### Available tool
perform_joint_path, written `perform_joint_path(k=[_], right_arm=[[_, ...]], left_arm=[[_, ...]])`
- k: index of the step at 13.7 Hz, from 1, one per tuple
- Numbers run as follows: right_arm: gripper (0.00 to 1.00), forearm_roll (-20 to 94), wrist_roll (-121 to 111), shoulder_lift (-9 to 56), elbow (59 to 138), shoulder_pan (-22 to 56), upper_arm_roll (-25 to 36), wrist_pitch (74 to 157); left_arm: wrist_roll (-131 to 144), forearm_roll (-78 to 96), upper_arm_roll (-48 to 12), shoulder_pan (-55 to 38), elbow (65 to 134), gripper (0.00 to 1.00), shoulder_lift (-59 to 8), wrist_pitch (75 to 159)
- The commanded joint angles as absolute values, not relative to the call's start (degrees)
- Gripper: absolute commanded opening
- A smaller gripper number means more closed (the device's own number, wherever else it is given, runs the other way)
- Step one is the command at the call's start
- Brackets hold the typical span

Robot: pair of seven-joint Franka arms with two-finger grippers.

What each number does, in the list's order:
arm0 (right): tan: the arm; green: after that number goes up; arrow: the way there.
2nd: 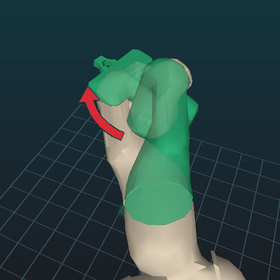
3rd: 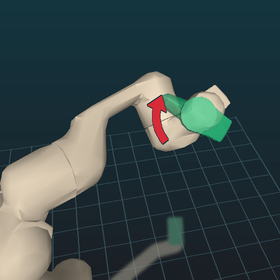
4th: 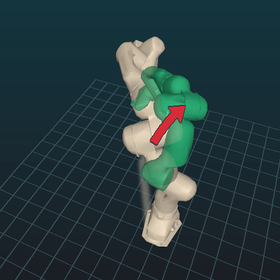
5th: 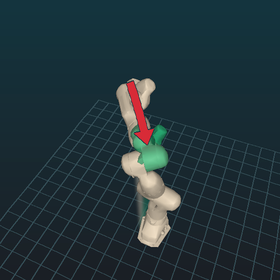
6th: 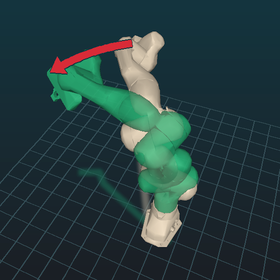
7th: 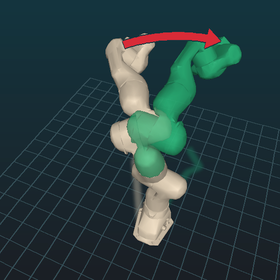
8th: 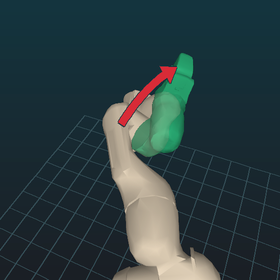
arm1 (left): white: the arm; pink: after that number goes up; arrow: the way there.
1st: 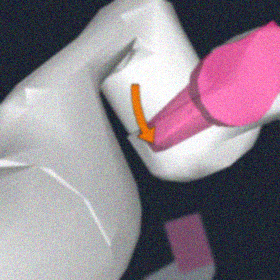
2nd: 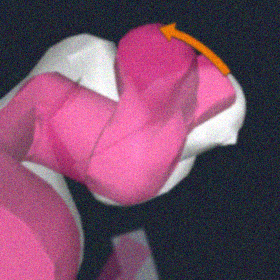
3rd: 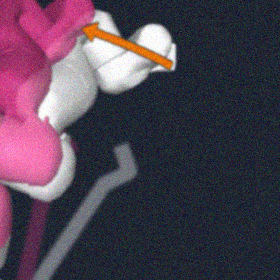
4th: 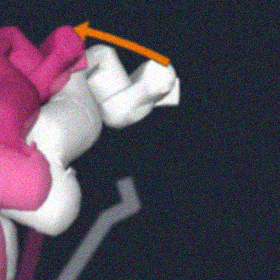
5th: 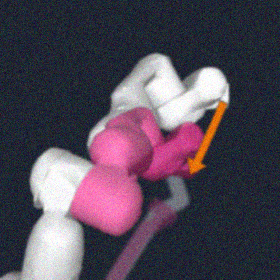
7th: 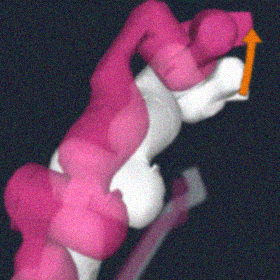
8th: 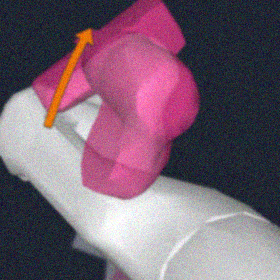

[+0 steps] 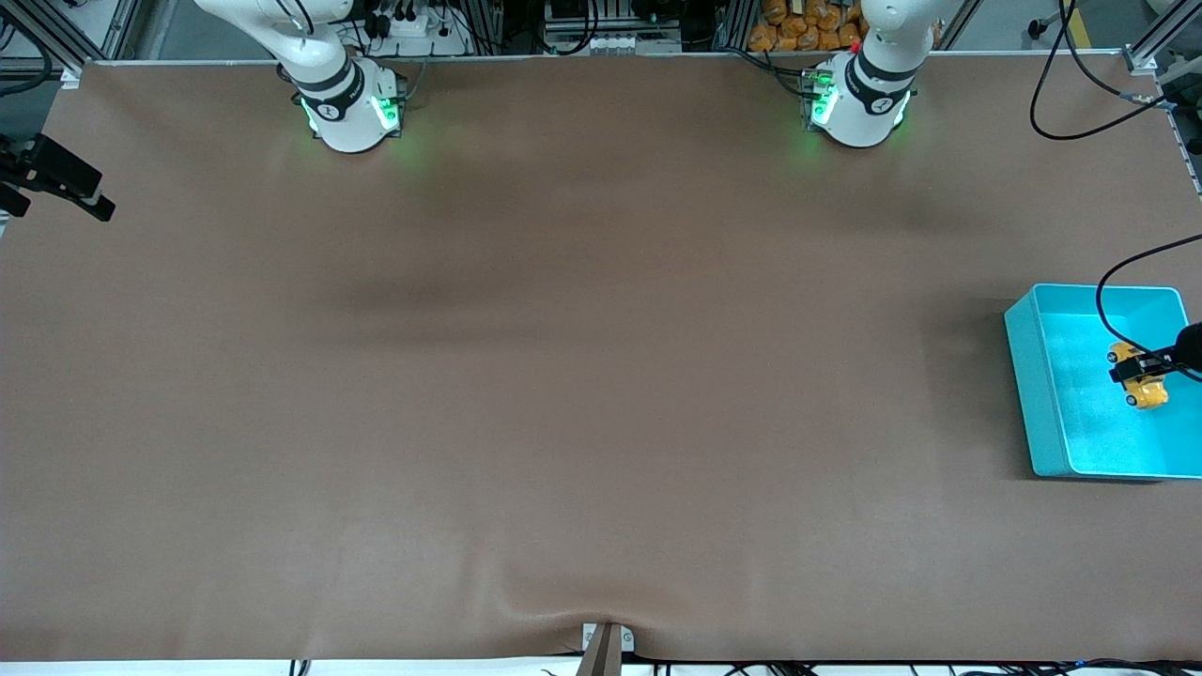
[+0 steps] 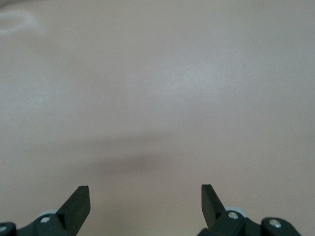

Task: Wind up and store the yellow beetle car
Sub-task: 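Lift the yellow car with the left gripper into the cyan box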

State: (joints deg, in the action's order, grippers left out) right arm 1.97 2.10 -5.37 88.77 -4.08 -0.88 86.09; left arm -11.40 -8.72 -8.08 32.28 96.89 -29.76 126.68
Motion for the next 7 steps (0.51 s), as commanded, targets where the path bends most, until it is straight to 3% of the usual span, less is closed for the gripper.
perform_joint_path(k=[1,7], right_arm=[[1.0,1.41,3.34,-4.66,87.19,-4.04,-0.79,85.08],[1.0,1.41,3.34,-4.66,87.19,-4.13,-0.7,85.08]], left_arm=[[-12.22,-12.56,-8.7,33.57,95.01,0.0,-33.39,129.98],[-13.01,-15.55,-8.61,34.71,95.36,0.0,-36.56,131.48]])
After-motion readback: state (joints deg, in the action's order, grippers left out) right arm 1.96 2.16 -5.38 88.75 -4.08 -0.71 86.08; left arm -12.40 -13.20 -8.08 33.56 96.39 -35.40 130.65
